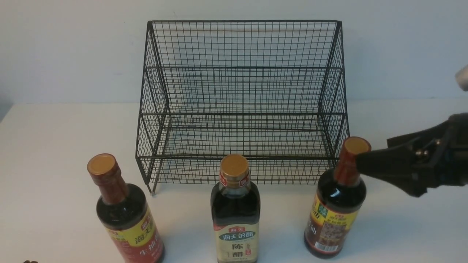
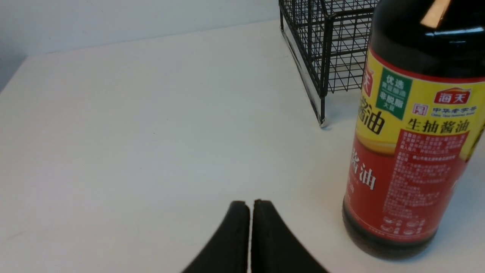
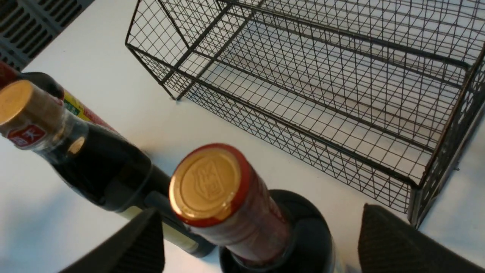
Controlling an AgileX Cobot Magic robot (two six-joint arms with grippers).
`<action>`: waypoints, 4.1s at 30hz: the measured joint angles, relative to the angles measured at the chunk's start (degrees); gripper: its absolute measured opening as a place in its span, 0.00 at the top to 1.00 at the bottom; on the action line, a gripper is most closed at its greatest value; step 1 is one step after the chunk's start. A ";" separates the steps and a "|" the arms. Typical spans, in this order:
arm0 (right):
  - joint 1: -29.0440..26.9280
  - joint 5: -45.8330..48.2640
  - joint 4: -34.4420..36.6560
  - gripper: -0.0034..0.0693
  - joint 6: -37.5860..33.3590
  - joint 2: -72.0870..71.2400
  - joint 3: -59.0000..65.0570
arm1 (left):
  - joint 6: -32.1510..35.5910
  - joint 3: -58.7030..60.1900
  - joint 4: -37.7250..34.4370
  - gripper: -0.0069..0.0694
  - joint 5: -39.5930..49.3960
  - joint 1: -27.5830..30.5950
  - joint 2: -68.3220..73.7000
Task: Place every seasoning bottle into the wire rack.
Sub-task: Use the right arm to grab the condiment bottle closest to it, then use the right arm to put the condiment bottle back on the shelf
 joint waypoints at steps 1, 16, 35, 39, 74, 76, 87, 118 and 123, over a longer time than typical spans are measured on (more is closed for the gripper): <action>0.88 -0.40 0.88 0.08 -1.25 0.61 0.00 | 0.00 0.00 0.00 0.92 0.00 0.00 0.00; 8.27 -6.70 4.66 0.31 -9.80 8.45 0.00 | 0.00 0.00 0.00 0.92 0.00 0.00 0.00; 8.32 5.96 -1.37 0.58 -5.23 4.52 -26.82 | 0.00 0.00 0.02 0.92 0.00 0.00 0.00; 8.32 5.33 -0.30 0.58 -4.79 7.37 -32.97 | 0.00 0.00 0.02 0.92 0.00 0.00 0.00; 8.32 -25.22 7.54 0.58 -11.25 30.75 -38.29 | 0.00 0.00 0.02 0.92 0.00 0.00 0.00; 8.32 -23.78 6.74 0.58 -11.70 31.79 -37.91 | 0.00 0.00 0.02 0.92 0.00 0.00 0.00; 8.26 -15.70 1.50 0.58 -12.58 32.62 -37.83 | 0.00 0.00 0.02 0.92 0.00 0.00 0.00; 8.32 -14.63 -18.92 0.58 2.27 33.97 -38.47 | 0.00 0.00 0.02 0.92 0.00 0.00 0.00; 8.32 -14.68 -19.55 0.58 4.15 34.46 -38.82 | 0.00 0.00 0.02 0.92 0.00 0.00 0.00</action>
